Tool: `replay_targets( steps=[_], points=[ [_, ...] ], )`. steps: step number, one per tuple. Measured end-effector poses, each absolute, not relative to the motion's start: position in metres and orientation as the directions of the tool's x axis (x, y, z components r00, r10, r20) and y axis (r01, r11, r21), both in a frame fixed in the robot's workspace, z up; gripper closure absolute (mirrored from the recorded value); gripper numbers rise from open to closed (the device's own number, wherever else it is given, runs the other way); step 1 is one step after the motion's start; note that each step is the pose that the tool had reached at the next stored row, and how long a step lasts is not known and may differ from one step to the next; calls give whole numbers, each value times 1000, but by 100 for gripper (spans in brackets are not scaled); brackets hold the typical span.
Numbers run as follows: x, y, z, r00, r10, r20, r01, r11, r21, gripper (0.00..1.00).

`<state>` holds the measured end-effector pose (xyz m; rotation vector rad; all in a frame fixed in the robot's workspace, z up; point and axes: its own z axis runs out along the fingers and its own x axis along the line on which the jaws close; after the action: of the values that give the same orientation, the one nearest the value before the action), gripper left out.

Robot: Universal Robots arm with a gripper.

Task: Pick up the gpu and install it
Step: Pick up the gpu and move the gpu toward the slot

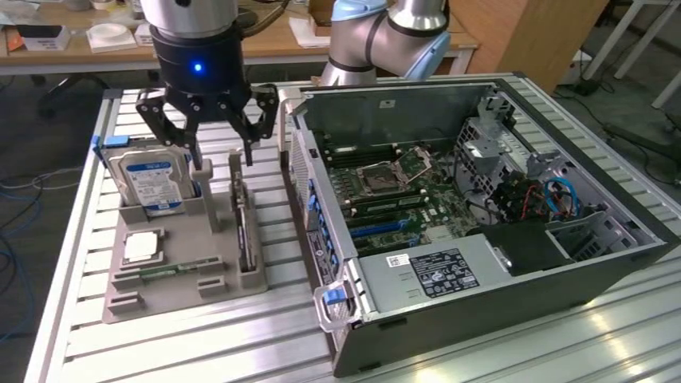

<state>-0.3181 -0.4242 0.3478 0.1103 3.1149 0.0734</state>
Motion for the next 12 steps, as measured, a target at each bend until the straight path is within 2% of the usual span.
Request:
replay_targets(
  steps=[12],
  points=[
    [-317,-427,326,-1000,-2,-21,-3,999,48,35]
  ],
)
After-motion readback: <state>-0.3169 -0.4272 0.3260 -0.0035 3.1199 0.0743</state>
